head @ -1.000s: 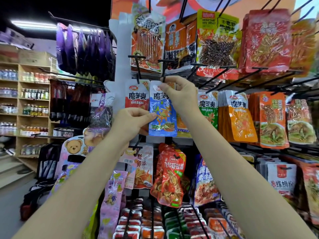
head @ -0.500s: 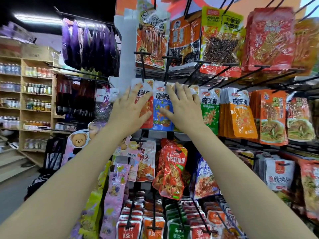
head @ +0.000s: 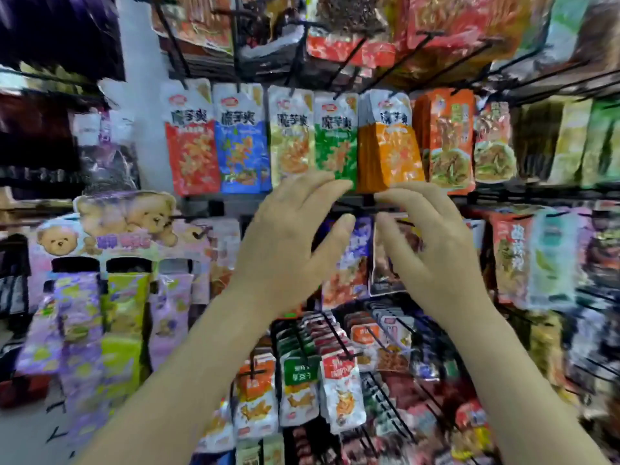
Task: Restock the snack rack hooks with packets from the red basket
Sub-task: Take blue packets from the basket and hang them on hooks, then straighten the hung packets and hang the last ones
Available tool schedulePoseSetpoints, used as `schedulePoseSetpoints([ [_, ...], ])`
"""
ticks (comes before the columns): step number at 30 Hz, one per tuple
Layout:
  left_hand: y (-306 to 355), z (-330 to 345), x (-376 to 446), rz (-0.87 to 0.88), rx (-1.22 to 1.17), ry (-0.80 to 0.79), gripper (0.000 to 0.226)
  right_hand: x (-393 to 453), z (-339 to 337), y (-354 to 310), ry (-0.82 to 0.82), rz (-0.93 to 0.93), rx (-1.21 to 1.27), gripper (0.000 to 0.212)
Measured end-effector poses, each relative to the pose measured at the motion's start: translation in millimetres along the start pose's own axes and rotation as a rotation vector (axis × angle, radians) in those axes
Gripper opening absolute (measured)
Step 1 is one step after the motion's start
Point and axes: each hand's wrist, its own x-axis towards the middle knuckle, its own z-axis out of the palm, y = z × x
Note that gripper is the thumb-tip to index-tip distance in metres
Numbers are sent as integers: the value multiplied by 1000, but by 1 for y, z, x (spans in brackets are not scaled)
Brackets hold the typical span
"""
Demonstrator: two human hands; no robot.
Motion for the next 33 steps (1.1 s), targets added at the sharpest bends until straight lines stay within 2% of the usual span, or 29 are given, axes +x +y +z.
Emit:
schedulePoseSetpoints([
  [3,60,76,-30,29,-242,-146,42,-82,-49,42,-50,170,-110,26],
  [6,108,159,-69,-78,-386,-448,46,-166,-87,93,-119,387,-219,26],
  [11,214,309,-158,-105,-525,-977,51,-357,-181,168,-334,913,-388,29],
  [15,294,383,-229,-85,-611,-1234,63,-488,-246,190,-430,1372,-404,34],
  [17,325,406,-258,-51,-634,-1302,73,-533,-269,197,-444,1518,-390,35],
  [19,345,423,-281,-32,-592,-1369,70,-564,-283,206,-428,1642,-368,35],
  [21,354,436,-300,-4,-540,-1354,74,-588,-285,218,-449,1775,-357,39],
  [23,357,443,-311,16,-481,-1341,80,-611,-281,235,-494,1893,-353,49],
  [26,358,448,-316,0,-456,-1349,78,-635,-266,256,-528,2020,-406,67],
  [29,355,456,-314,-37,-496,-1327,72,-649,-256,264,-454,2279,-575,88],
  [31,350,461,-313,-60,-545,-1324,73,-663,-252,265,-407,2338,-617,91],
  [33,347,463,-313,-62,-565,-1327,73,-676,-249,268,-428,2297,-644,99],
])
